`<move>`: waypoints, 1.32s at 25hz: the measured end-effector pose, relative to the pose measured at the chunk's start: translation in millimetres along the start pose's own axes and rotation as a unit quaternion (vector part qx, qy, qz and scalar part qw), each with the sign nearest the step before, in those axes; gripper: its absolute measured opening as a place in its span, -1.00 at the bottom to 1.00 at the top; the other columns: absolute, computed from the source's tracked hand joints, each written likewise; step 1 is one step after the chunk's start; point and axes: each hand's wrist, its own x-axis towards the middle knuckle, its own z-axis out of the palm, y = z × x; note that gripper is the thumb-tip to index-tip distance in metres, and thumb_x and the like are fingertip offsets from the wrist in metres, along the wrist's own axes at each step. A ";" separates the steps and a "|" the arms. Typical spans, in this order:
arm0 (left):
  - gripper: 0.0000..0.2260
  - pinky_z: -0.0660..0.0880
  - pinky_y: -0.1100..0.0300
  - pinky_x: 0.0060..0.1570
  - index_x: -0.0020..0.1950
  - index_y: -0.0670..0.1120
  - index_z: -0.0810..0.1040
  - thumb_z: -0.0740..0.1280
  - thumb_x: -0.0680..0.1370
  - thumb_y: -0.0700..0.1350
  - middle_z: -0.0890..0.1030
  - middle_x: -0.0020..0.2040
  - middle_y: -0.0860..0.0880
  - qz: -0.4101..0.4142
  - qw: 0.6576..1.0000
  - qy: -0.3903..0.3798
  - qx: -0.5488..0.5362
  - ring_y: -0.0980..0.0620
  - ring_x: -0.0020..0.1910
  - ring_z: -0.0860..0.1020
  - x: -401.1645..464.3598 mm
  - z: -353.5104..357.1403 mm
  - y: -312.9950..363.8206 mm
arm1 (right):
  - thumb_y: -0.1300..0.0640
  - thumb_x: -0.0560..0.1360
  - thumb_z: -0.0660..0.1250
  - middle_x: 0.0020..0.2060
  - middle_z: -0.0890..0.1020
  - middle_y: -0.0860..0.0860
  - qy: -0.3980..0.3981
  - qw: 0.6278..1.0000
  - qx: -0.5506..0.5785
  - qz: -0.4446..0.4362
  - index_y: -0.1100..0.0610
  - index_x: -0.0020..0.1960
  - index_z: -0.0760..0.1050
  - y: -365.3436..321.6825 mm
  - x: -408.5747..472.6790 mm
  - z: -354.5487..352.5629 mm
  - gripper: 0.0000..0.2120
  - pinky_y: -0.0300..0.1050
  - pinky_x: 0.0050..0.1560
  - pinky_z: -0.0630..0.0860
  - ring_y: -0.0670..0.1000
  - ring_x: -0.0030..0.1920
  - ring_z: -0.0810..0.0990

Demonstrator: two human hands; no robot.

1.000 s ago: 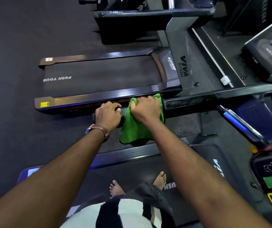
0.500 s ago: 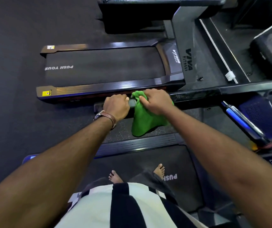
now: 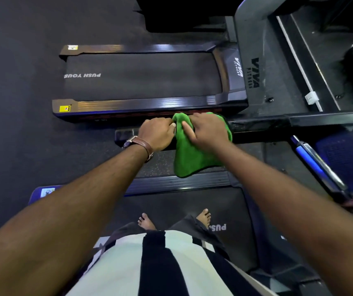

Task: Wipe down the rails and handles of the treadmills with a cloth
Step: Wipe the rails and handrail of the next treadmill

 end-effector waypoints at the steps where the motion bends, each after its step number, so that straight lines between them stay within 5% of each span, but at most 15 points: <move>1: -0.69 0.41 -0.01 -0.03 0.02 -0.10 0.56 0.08 0.60 0.01 0.64 0.06 -0.17 0.008 1.000 0.000 0.000 -0.21 0.06 0.56 2.2 1.5 4.3 | -0.13 0.59 0.14 -0.01 0.66 0.14 0.076 0.997 -0.028 -0.014 0.16 0.07 0.60 6.6 -29.8 2.3 -0.59 0.01 -0.04 0.44 0.19 0.00 0.60; 3: -0.69 0.41 -0.01 -0.02 0.04 -0.09 0.55 0.08 0.60 0.03 0.63 0.06 -0.15 0.025 1.000 -0.005 -0.005 -0.20 0.07 0.55 8.1 6.7 19.9 | -0.13 0.58 0.12 -0.01 0.65 0.12 0.102 0.992 -0.054 0.054 0.16 0.07 0.58 25.5 -53.7 1.9 -0.58 0.06 0.05 0.44 0.18 0.01 0.59; 6: -0.69 0.41 -0.02 -0.01 0.05 -0.10 0.54 0.08 0.60 0.02 0.63 0.07 -0.15 0.030 0.999 -0.011 -0.002 -0.20 0.08 0.54 17.7 14.0 43.2 | -0.23 0.46 0.03 0.04 0.65 0.18 -0.076 0.971 -0.005 0.227 0.13 0.06 0.60 30.9 2.8 -17.1 -0.44 0.07 0.04 0.42 0.23 0.04 0.61; 8: -0.70 0.40 -0.01 -0.04 0.02 -0.10 0.55 0.07 0.60 -0.01 0.63 0.07 -0.17 0.007 1.000 -0.007 -0.015 -0.21 0.07 0.55 21.1 17.0 51.1 | -0.25 0.43 0.02 0.20 0.60 0.19 -0.155 0.969 0.025 0.193 0.11 0.21 0.56 27.8 27.1 -21.1 -0.39 0.06 0.10 0.44 0.23 0.17 0.58; 11: -0.71 0.43 -0.01 0.00 0.06 -0.09 0.55 0.07 0.60 -0.02 0.62 0.11 -0.16 0.001 1.000 -0.012 -0.026 -0.20 0.10 0.54 21.0 18.2 48.7 | -0.35 0.47 -0.10 0.13 0.64 0.09 -0.088 0.995 0.013 0.049 0.00 0.12 0.53 58.9 -10.0 -16.3 -0.39 0.05 0.03 0.45 0.19 0.13 0.60; 15: -0.71 0.43 -0.01 0.07 0.17 -0.07 0.53 0.08 0.61 -0.04 0.61 0.15 -0.12 0.018 1.000 -0.007 -0.016 -0.17 0.14 0.53 19.0 17.5 49.8 | -0.34 0.47 -0.03 0.36 0.49 0.14 -0.251 0.944 0.021 0.213 0.06 0.35 0.47 95.2 24.1 -27.7 -0.32 0.09 0.24 0.40 0.18 0.31 0.49; 17: -0.73 0.42 -0.01 0.01 0.13 -0.07 0.54 0.10 0.60 -0.05 0.62 0.10 -0.14 0.012 1.000 -0.001 -0.002 -0.19 0.10 0.54 19.2 18.1 52.7 | -0.24 0.52 0.02 0.35 0.50 0.17 -0.283 0.945 0.068 0.146 0.12 0.32 0.49 59.3 45.0 -22.6 -0.40 0.04 0.20 0.40 0.17 0.30 0.50; 21: -0.73 0.42 -0.02 0.02 0.13 -0.10 0.53 0.11 0.60 -0.03 0.61 0.12 -0.15 0.009 1.000 -0.015 -0.009 -0.20 0.12 0.53 21.6 17.8 49.8 | -0.25 0.52 -0.01 -0.09 0.67 0.08 -0.004 0.998 0.038 0.051 0.05 -0.03 0.58 63.3 -16.9 -14.4 -0.49 0.02 -0.14 0.41 0.20 -0.06 0.63; 24: -0.70 0.41 0.00 0.05 0.19 -0.04 0.52 0.07 0.61 0.00 0.59 0.19 -0.13 0.010 0.999 -0.030 -0.005 -0.18 0.16 0.52 25.7 17.7 57.3 | -0.16 0.52 0.06 -0.22 0.65 0.09 0.089 0.977 -0.009 0.191 0.10 -0.17 0.58 70.9 -36.1 -6.9 -0.56 0.07 -0.04 0.40 0.20 -0.17 0.60; 26: -0.69 0.41 0.02 -0.03 0.13 -0.03 0.52 0.04 0.59 0.03 0.60 0.16 -0.16 -0.004 0.998 -0.054 -0.024 -0.22 0.11 0.54 33.8 17.5 68.5 | -0.11 0.51 0.14 -0.14 0.66 0.08 0.131 0.964 0.027 0.231 0.10 -0.11 0.60 40.8 -31.9 6.5 -0.64 0.10 0.09 0.38 0.17 -0.09 0.58; 30: -0.70 0.41 0.03 -0.09 0.05 -0.10 0.55 0.09 0.58 0.01 0.59 0.14 -0.23 -0.016 0.996 -0.079 -0.031 -0.28 0.08 0.54 46.5 19.2 85.8 | -0.10 0.63 0.08 0.39 0.47 0.01 0.216 0.976 -0.036 -0.018 0.06 0.41 0.43 88.0 -77.2 37.2 -0.56 0.13 0.38 0.26 0.12 0.37 0.43; 33: -0.69 0.42 0.03 -0.06 0.11 -0.01 0.53 0.05 0.59 0.06 0.61 0.14 -0.14 -0.001 0.997 -0.072 -0.029 -0.22 0.08 0.55 45.4 22.7 90.9 | -0.08 0.62 0.04 0.54 0.19 0.13 0.271 0.942 0.027 0.196 0.10 0.54 0.22 94.7 -93.2 52.9 -0.46 0.19 0.51 -0.03 0.15 0.55 0.12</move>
